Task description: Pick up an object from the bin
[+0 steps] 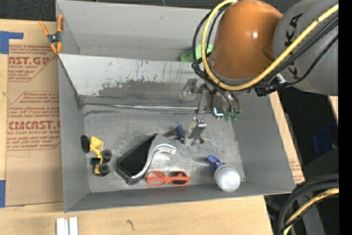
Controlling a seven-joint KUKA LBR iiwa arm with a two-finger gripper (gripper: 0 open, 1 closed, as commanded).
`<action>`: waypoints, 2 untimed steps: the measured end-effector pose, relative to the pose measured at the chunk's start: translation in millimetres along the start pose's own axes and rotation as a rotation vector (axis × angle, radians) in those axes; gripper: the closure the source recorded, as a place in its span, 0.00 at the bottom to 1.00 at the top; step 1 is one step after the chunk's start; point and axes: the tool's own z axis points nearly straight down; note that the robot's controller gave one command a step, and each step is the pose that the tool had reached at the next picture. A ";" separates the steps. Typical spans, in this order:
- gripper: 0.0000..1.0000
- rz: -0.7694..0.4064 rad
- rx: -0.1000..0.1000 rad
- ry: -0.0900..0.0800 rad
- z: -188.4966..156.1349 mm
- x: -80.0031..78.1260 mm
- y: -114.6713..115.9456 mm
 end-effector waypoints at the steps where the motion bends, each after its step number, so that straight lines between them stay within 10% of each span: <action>1: 0.00 0.001 -0.001 -0.008 -4.0 -1.5 -0.2; 2: 0.00 0.019 -0.001 -0.015 51.0 -16.4 -13.8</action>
Offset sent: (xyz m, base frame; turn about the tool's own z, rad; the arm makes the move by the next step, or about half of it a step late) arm 0.0398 -0.0441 -0.1665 0.0612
